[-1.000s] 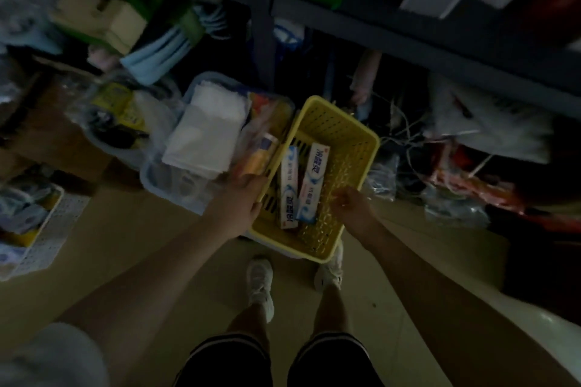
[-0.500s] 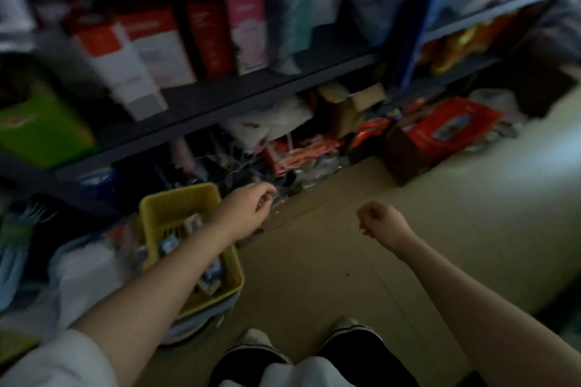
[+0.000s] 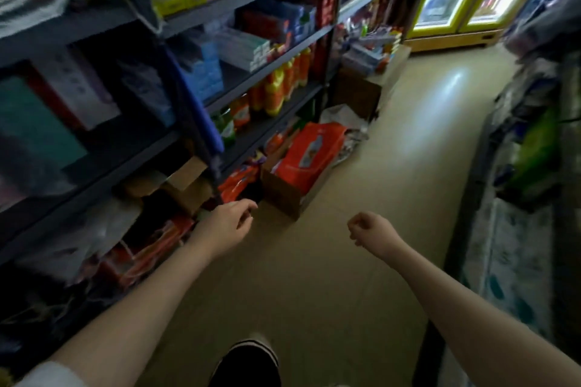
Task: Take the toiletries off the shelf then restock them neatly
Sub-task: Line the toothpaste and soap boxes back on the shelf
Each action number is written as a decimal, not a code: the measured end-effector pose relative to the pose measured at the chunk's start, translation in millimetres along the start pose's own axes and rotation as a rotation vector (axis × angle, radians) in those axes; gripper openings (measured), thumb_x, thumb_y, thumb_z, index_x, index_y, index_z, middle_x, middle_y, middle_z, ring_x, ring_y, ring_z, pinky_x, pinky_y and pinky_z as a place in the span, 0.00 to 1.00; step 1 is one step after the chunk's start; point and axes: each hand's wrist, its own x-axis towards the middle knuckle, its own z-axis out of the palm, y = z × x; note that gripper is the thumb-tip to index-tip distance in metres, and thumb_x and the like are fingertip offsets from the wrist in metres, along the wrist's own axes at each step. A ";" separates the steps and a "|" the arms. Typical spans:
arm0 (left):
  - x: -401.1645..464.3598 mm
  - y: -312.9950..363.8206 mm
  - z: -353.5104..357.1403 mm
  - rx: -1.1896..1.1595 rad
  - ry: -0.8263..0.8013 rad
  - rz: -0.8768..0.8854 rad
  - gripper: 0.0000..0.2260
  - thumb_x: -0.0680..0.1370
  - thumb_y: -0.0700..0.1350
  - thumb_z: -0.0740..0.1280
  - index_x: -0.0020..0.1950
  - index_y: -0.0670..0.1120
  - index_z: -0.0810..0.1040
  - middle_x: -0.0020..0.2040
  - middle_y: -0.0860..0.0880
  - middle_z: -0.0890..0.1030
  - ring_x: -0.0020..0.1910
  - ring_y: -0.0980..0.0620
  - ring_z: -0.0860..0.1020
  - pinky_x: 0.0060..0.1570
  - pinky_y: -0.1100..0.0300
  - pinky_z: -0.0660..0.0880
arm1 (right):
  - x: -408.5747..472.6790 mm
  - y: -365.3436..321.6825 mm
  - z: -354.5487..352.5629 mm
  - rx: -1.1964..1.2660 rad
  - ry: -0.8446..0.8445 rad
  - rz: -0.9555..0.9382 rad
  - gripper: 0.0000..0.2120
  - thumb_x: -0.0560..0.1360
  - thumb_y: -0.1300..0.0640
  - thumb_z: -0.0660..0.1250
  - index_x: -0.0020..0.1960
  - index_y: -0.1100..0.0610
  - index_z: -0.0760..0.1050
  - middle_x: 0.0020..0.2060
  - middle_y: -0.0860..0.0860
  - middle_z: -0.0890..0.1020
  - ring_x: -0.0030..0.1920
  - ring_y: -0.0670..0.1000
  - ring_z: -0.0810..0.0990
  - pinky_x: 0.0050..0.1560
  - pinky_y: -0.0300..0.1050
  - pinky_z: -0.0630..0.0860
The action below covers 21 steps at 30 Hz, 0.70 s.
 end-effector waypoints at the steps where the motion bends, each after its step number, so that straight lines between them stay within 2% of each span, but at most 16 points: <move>1: 18.0 3.1 3.0 0.027 -0.019 -0.005 0.12 0.78 0.45 0.61 0.62 0.51 0.74 0.54 0.51 0.79 0.47 0.54 0.77 0.44 0.58 0.75 | 12.8 -2.6 -12.8 0.018 0.018 -0.022 0.04 0.75 0.61 0.62 0.46 0.57 0.75 0.38 0.54 0.80 0.34 0.49 0.77 0.33 0.36 0.72; 5: 97.0 6.7 15.1 0.103 -0.095 -0.023 0.12 0.79 0.46 0.61 0.62 0.52 0.72 0.54 0.52 0.78 0.43 0.57 0.74 0.39 0.62 0.72 | 70.4 -19.2 -60.2 0.062 0.079 -0.127 0.03 0.76 0.61 0.63 0.47 0.56 0.75 0.36 0.52 0.80 0.35 0.51 0.79 0.37 0.40 0.74; 10: 224.7 14.9 28.4 0.162 -0.177 -0.040 0.13 0.79 0.47 0.61 0.63 0.53 0.72 0.56 0.52 0.78 0.48 0.54 0.77 0.44 0.58 0.76 | 167.8 -29.7 -119.4 0.051 0.125 -0.200 0.04 0.76 0.60 0.63 0.49 0.58 0.76 0.35 0.51 0.80 0.36 0.50 0.79 0.42 0.42 0.75; 14: 338.8 48.1 25.8 0.125 -0.208 -0.004 0.12 0.79 0.48 0.60 0.62 0.52 0.72 0.55 0.52 0.78 0.49 0.53 0.77 0.46 0.54 0.77 | 248.9 -27.3 -174.1 0.036 0.159 -0.136 0.05 0.77 0.59 0.63 0.50 0.58 0.76 0.38 0.53 0.81 0.38 0.51 0.79 0.44 0.44 0.75; 17: 425.7 92.0 22.7 0.065 -0.187 0.090 0.10 0.79 0.48 0.60 0.60 0.52 0.73 0.55 0.51 0.79 0.49 0.52 0.77 0.47 0.54 0.77 | 311.3 -8.1 -218.7 0.008 0.190 -0.078 0.06 0.77 0.58 0.63 0.50 0.58 0.77 0.42 0.53 0.81 0.43 0.52 0.79 0.46 0.46 0.75; 21: 525.8 167.6 22.5 0.001 -0.151 0.222 0.07 0.79 0.46 0.61 0.56 0.51 0.74 0.49 0.52 0.79 0.47 0.52 0.78 0.46 0.51 0.77 | 387.1 30.2 -279.1 -0.003 0.276 -0.009 0.07 0.76 0.57 0.64 0.51 0.59 0.78 0.44 0.50 0.79 0.45 0.50 0.77 0.45 0.40 0.70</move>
